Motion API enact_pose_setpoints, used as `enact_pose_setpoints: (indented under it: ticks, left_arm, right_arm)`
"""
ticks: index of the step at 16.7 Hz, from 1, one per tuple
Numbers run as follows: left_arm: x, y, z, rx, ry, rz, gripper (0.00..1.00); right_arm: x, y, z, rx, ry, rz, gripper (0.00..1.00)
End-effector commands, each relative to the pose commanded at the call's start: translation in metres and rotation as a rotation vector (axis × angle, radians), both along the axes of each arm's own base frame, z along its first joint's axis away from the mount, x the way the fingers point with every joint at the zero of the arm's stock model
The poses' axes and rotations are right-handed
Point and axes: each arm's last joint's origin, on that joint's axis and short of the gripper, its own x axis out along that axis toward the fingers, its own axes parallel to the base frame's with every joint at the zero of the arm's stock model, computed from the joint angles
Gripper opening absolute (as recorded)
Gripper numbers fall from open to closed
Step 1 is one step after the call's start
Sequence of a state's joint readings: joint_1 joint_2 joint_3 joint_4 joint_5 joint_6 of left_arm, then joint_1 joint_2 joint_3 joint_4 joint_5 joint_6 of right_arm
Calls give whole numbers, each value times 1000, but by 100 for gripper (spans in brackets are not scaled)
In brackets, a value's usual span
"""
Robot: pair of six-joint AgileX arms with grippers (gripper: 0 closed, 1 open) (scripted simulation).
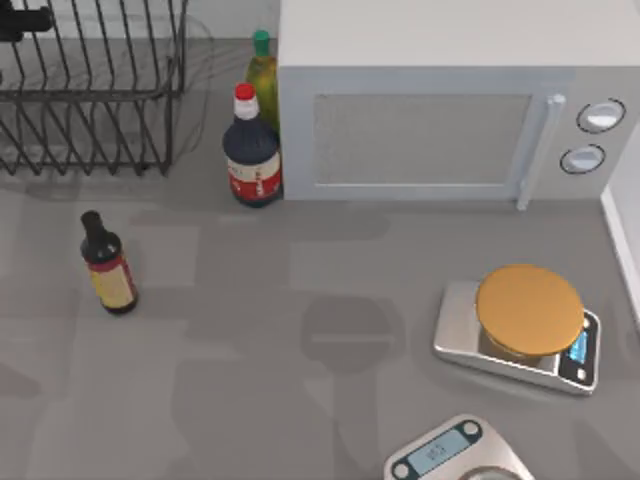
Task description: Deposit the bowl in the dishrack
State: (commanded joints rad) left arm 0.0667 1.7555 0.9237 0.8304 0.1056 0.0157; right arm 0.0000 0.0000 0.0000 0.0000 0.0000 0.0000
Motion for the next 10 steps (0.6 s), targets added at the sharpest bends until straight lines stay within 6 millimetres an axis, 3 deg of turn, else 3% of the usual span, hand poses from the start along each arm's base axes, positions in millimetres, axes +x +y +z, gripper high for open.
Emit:
enact_pose_setpoints:
  ticks: [4, 10]
  left_arm:
    - [0, 0, 0, 0, 0, 0, 98]
    - [0, 0, 0, 0, 0, 0, 100]
  right_arm:
    - [0, 0, 0, 0, 0, 0, 100]
    - [0, 0, 0, 0, 0, 0, 100]
